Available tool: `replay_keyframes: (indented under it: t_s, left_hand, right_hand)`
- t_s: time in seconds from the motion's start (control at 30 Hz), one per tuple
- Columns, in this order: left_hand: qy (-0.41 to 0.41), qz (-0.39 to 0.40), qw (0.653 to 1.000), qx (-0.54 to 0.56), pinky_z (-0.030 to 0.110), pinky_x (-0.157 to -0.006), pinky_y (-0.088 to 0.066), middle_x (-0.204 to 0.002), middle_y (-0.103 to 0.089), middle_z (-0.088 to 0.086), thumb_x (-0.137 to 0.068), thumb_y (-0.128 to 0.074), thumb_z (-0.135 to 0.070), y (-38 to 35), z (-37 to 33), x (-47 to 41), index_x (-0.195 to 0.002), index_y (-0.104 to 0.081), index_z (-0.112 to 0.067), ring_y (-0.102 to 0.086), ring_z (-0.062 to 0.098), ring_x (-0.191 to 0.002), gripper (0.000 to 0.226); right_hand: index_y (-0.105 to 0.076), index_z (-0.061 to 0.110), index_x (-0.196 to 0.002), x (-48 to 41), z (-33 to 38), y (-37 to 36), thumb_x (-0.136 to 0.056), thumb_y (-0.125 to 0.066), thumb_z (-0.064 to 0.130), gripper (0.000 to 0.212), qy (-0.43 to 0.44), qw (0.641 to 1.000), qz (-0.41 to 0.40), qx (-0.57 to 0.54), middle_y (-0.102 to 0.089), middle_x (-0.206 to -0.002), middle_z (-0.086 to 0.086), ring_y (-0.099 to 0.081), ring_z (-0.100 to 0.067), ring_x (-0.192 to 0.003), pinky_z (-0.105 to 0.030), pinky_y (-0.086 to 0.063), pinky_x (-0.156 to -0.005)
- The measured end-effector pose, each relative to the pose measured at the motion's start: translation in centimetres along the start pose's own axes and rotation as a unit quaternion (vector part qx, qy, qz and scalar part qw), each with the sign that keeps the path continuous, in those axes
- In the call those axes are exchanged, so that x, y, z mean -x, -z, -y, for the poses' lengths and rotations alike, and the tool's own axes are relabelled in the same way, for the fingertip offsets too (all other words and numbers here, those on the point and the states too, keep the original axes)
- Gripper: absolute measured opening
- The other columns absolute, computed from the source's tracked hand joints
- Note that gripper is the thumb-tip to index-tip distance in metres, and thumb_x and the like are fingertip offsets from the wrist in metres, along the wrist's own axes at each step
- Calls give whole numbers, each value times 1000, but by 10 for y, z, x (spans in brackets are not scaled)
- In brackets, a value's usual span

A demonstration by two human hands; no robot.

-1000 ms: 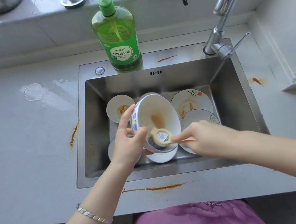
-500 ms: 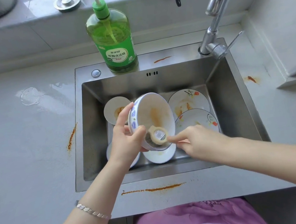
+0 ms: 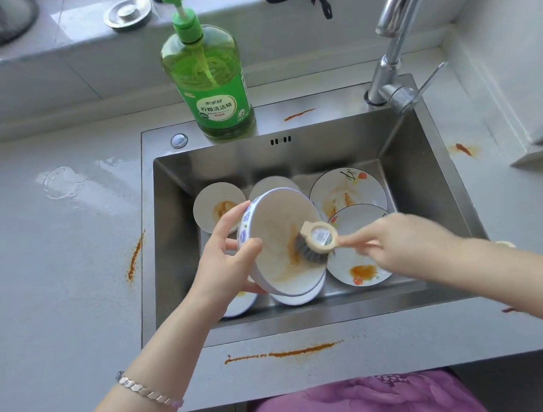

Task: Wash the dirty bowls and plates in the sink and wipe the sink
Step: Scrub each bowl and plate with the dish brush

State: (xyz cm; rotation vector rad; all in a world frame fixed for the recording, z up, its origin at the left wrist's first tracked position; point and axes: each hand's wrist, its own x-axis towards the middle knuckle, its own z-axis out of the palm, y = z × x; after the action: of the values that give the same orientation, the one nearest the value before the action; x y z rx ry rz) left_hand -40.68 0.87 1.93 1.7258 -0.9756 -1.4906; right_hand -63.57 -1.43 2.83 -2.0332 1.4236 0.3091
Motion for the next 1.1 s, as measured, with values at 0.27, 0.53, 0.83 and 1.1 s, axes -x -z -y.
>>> replay_keyframes:
  t_s: [0.27, 0.53, 0.83, 1.1]
  left_hand:
    - [40, 42, 998, -3, 61, -64, -54, -94, -58, 0, -92, -47, -12, 17, -14, -10, -119, -51, -37, -61, 23, -80, 37]
    - [48, 150, 986, -53, 37, -47, -53, -100, -63, 0, -70, -52, -37, 22, -37, -30, -104, -60, -36, -66, 20, -82, 35]
    - [-109, -14, 991, 76, 21, -80, -51, -117, -62, -7, -62, -74, -30, -27, -6, -2, -125, -40, -33, -61, 7, -103, 72]
    - [-144, -216, 940, 220, 51, -88, -53, -114, -54, -28, -92, -55, -24, -60, -7, 11, -118, -34, -53, -58, -6, -100, 44]
  right_hand:
    - [-56, 35, -124, -10, -14, -2, -85, -66, 20, 43, -95, 867, -247, -423, -59, -58, 25, -54, 8, -58, -2, -36, -56]
    - [-55, 34, -124, -19, 7, -16, -86, -62, 5, 48, -68, 784, -121, -605, -26, -57, -3, -18, -8, -39, -18, -17, -38]
    - [-55, 32, -127, -24, 25, -25, -83, -57, -4, 57, -182, 678, -209, -681, -41, -43, 10, -21, -9, -41, -18, -21, -35]
    - [-50, 27, -133, -15, 39, -21, -89, -60, 16, 46, -136, 667, -227, -696, -60, -60, -12, -25, -2, -33, -14, -24, -33]
